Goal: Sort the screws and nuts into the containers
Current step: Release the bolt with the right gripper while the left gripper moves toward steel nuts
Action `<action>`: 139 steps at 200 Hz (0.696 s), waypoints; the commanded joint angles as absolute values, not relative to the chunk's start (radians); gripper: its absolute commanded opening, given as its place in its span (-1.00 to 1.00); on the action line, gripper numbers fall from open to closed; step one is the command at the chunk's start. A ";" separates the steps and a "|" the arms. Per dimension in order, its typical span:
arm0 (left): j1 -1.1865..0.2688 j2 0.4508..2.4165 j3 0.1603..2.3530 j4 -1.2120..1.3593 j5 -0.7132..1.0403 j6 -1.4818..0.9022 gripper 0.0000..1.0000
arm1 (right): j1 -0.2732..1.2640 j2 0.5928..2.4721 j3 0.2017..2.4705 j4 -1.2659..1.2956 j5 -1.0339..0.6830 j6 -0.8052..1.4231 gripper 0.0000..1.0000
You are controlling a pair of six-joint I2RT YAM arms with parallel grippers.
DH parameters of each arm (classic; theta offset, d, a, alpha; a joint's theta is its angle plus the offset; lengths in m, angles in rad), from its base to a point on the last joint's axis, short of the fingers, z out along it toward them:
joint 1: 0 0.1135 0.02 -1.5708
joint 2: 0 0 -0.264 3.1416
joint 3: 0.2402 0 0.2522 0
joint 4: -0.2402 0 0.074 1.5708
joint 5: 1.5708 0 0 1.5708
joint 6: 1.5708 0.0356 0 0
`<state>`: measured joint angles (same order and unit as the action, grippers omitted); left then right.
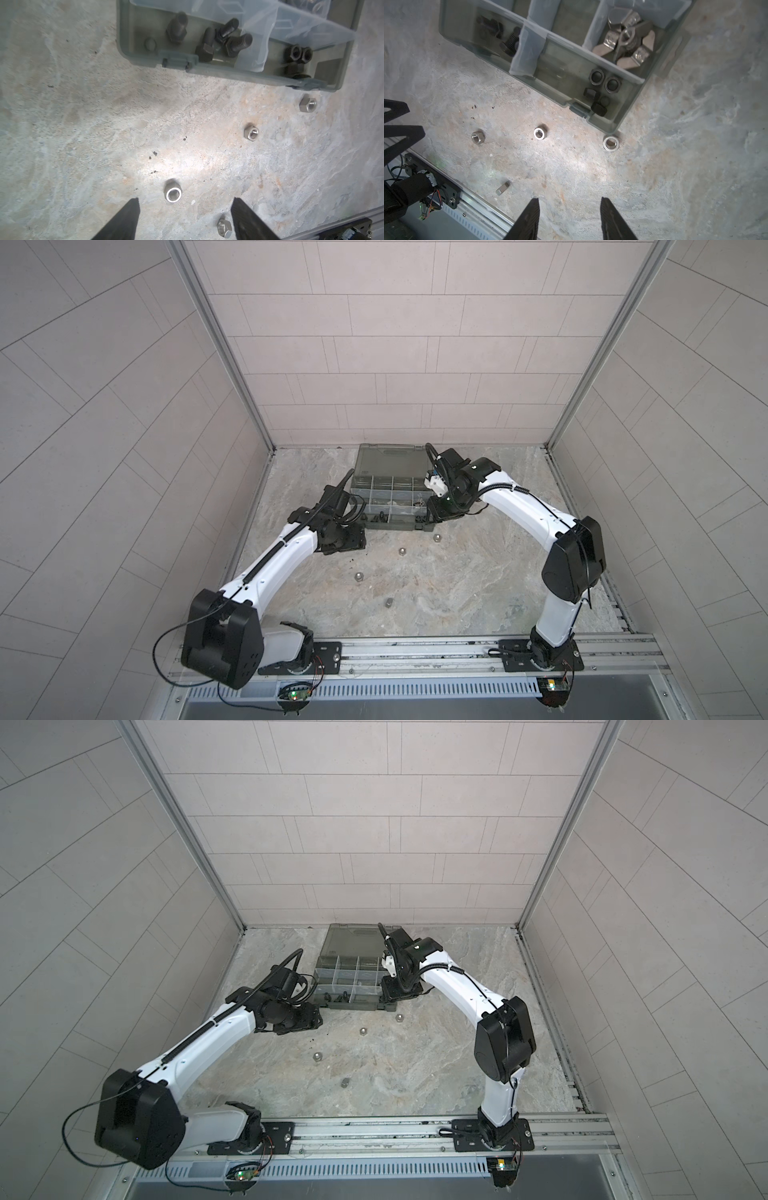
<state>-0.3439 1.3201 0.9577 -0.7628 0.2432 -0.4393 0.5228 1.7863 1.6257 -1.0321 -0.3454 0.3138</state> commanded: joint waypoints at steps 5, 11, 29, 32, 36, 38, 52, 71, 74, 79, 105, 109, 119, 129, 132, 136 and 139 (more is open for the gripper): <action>-0.395 1.350 0.929 -0.783 0.179 -0.491 0.48 | 0.511 1.679 1.555 -1.013 -0.309 0.308 -0.05; -0.407 1.357 0.924 -0.782 0.172 -0.497 0.48 | 0.505 1.663 1.538 -1.014 -0.307 0.308 -0.05; -0.441 1.371 0.900 -0.774 0.148 -0.522 0.46 | 0.485 1.628 1.501 -1.025 -0.307 0.303 -0.07; -0.446 1.376 0.898 -0.772 0.145 -0.524 0.45 | 0.481 1.622 1.496 -1.027 -0.307 0.302 -0.07; -0.455 1.380 0.892 -0.772 0.140 -0.531 0.43 | 0.478 1.614 1.491 -1.030 -0.307 0.297 -0.07; -0.457 1.384 0.890 -0.770 0.139 -0.534 0.42 | 0.475 1.611 1.487 -1.031 -0.307 0.297 -0.08; -0.477 1.403 0.867 -0.759 0.127 -0.554 0.37 | 0.459 1.589 1.473 -1.044 -0.305 0.284 -0.09; -0.509 1.427 0.837 -0.733 0.116 -0.581 0.33 | 0.438 1.573 1.467 -1.068 -0.305 0.265 -0.09; -0.516 1.429 0.832 -0.728 0.114 -0.584 0.32 | 0.434 1.571 1.466 -1.071 -0.305 0.262 -0.09; -0.527 1.432 0.827 -0.722 0.110 -0.588 0.31 | 0.429 1.566 1.464 -1.076 -0.305 0.258 -0.09; -0.560 1.437 0.793 -0.711 0.080 -0.607 0.27 | 0.412 1.555 1.450 -1.068 -0.320 0.265 -0.11; -0.561 1.438 0.787 -0.710 0.076 -0.608 0.26 | 0.413 1.557 1.449 -1.065 -0.323 0.267 -0.11; -0.561 1.438 0.774 -0.706 0.063 -0.609 0.25 | 0.413 1.560 1.447 -1.059 -0.330 0.272 -0.12; -0.561 1.441 0.769 -0.703 0.053 -0.606 0.25 | 0.413 1.565 1.452 -1.058 -0.330 0.275 -0.13; -0.561 1.441 0.769 -0.702 0.051 -0.603 0.25 | 0.413 1.566 1.453 -1.058 -0.329 0.276 -0.13; -0.561 1.443 0.769 -0.700 0.048 -0.603 0.25 | 0.413 1.567 1.456 -1.061 -0.330 0.276 -0.13; -0.561 1.443 0.769 -0.699 0.046 -0.602 0.24 | 0.413 1.568 1.458 -1.062 -0.330 0.276 -0.13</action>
